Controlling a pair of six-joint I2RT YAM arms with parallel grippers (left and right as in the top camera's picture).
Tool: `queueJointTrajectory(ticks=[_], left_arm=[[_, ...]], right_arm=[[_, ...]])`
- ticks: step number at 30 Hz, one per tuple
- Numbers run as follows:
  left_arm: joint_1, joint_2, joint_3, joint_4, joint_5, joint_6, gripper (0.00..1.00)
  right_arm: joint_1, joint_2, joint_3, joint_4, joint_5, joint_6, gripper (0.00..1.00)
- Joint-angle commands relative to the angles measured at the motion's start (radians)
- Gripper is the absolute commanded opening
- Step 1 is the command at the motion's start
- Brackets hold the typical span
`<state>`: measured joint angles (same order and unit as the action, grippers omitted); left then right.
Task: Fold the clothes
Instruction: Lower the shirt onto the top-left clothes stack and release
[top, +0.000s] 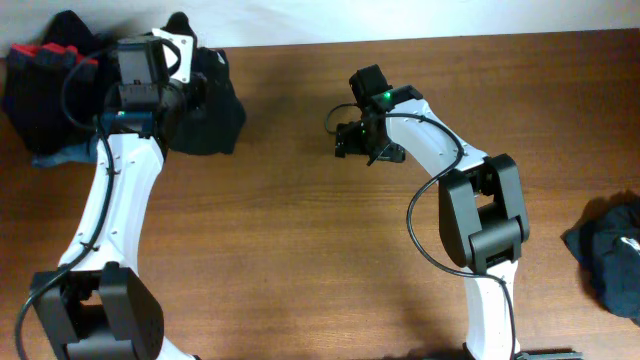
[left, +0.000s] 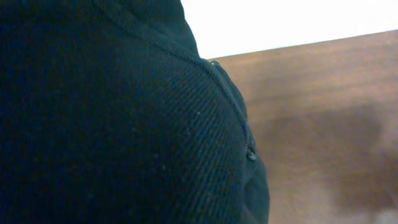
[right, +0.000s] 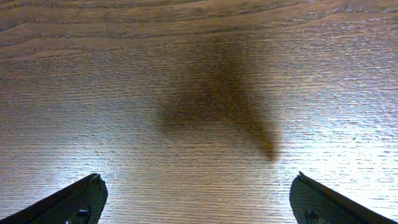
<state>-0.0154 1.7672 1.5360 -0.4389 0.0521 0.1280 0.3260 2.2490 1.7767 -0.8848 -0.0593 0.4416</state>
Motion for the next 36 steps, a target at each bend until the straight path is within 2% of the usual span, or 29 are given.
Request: queueJointTrajectory(ticks=[1, 10, 27, 36], left_arm=[[0.011, -0.040, 0.051, 0.052, -0.102, 0.028, 0.01], [0.079, -0.040, 0.058, 0.154, -0.101, 0.023, 0.01], [0.194, -0.030, 0.060, 0.485, -0.101, 0.022, 0.01], [0.318, 0.104, 0.060, 0.681, -0.102, -0.191, 0.01]], right_arm=[[0.001, -0.002, -0.011, 0.003, 0.020, 0.000, 0.99], [0.001, -0.002, -0.011, 0.003, 0.020, 0.000, 0.99], [0.001, -0.002, -0.021, 0.000, 0.019, 0.001, 0.99], [0.002, -0.002, -0.022, -0.017, 0.015, 0.001, 0.99]])
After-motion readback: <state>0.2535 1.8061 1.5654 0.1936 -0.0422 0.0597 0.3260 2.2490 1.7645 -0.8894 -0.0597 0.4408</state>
